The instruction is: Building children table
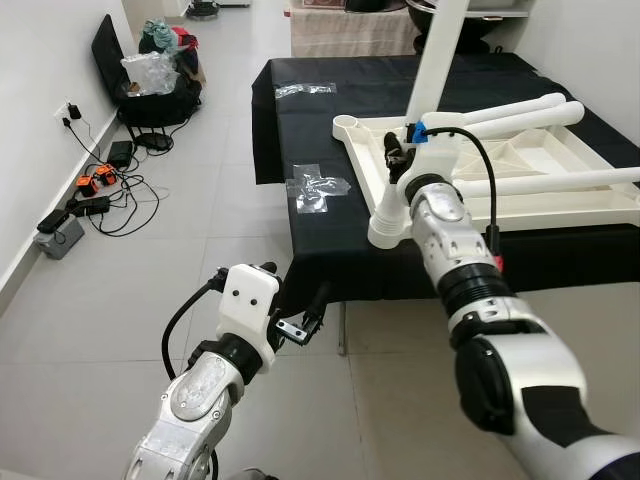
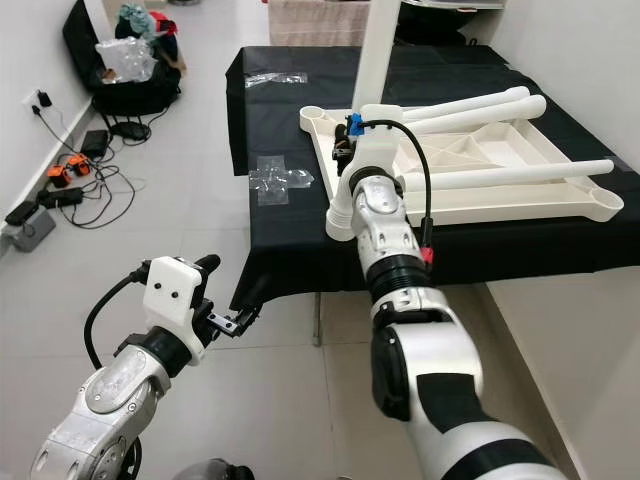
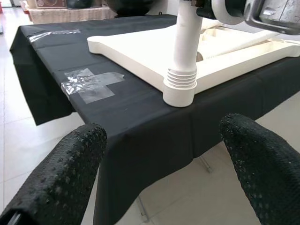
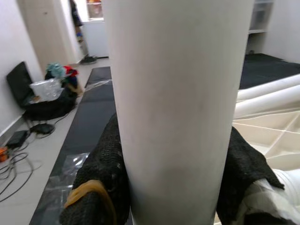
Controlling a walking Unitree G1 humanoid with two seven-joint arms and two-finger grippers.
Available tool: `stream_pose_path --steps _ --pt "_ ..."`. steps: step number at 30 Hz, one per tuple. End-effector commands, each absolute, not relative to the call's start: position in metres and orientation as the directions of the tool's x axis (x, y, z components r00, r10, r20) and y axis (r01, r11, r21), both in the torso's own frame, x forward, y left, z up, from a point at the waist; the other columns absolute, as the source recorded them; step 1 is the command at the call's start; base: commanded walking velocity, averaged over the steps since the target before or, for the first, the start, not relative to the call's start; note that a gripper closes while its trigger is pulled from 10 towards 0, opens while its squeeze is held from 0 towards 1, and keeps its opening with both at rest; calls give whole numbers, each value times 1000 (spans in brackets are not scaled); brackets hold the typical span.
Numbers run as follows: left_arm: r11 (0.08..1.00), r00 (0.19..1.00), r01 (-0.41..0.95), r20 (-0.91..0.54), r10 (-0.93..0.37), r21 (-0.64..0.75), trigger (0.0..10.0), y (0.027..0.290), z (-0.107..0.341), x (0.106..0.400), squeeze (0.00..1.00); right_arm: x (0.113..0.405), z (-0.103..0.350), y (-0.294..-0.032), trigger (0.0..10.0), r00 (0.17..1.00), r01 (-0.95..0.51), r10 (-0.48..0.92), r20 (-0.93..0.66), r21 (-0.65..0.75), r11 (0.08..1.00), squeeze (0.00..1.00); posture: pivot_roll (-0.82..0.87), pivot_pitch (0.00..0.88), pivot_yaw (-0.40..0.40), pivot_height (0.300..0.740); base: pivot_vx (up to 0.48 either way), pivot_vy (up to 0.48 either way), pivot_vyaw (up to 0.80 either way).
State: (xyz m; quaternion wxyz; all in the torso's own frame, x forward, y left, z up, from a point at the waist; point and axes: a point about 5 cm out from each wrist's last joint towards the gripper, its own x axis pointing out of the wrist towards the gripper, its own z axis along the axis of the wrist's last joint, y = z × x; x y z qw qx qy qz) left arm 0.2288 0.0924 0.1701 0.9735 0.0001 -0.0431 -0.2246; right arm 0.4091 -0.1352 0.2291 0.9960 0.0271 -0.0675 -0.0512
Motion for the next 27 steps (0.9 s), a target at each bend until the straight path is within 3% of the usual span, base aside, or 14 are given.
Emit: stream_pose_path --steps 1,4,9,10,12,13,15,18,19,20,21,26,27 --pt "901 898 435 72 -434 13 10000 91 167 230 0 404 222 -130 0 970 211 -220 102 92 973 0 29 92 -59 740 0 0 0" --pt "901 898 434 70 -433 12 10000 91 166 229 0 404 224 -115 0 950 289 -301 80 130 948 0 30 91 -59 740 0 0 0" --pt "903 900 430 70 -430 12 10000 91 166 229 0 405 224 -98 0 955 285 -295 39 163 945 0 34 88 -65 740 0 0 0" --pt "904 901 427 70 -427 11 10000 92 166 229 0 406 225 -91 10000 968 241 -249 34 167 956 0 35 90 -66 740 0 0 0" --pt "905 902 425 72 -425 11 10000 92 167 230 0 407 227 -85 10000 982 177 -186 38 176 968 0 33 93 -66 740 0 0 0" --pt "906 903 423 71 -423 11 10000 92 166 230 0 406 229 -84 10000 986 151 -162 45 180 972 961 28 96 -61 740 0 0 0" --pt "906 904 423 71 -422 12 10000 93 166 230 0 406 231 -85 10000 987 139 -150 50 186 973 1000 25 94 -63 740 0 0 0" --pt "906 904 423 67 -423 12 10000 92 165 230 0 404 235 -92 10000 984 135 -149 93 144 980 1000 24 95 -63 740 0 0 0" --pt "905 903 425 67 -425 10 10000 92 165 230 0 404 236 -95 10000 983 132 -146 108 125 983 529 24 95 -63 740 0 0 0" --pt "905 903 425 67 -425 10 10000 92 165 230 0 404 236 -95 10000 983 132 -146 108 125 983 529 24 95 -63 740 0 0 0" --pt "905 902 426 69 -425 10 10000 92 165 231 0 403 238 -100 10000 981 123 -137 135 108 987 0 20 99 -62 740 0 0 0" --pt "905 902 425 72 -425 10 10000 92 165 232 0 401 244 -100 10000 977 40 -56 206 81 996 0 18 98 -62 740 0 0 0" --pt "905 902 425 72 -425 10 10000 91 165 232 0 400 248 -95 10000 965 -73 54 256 68 995 0 18 97 -64 740 0 0 0"
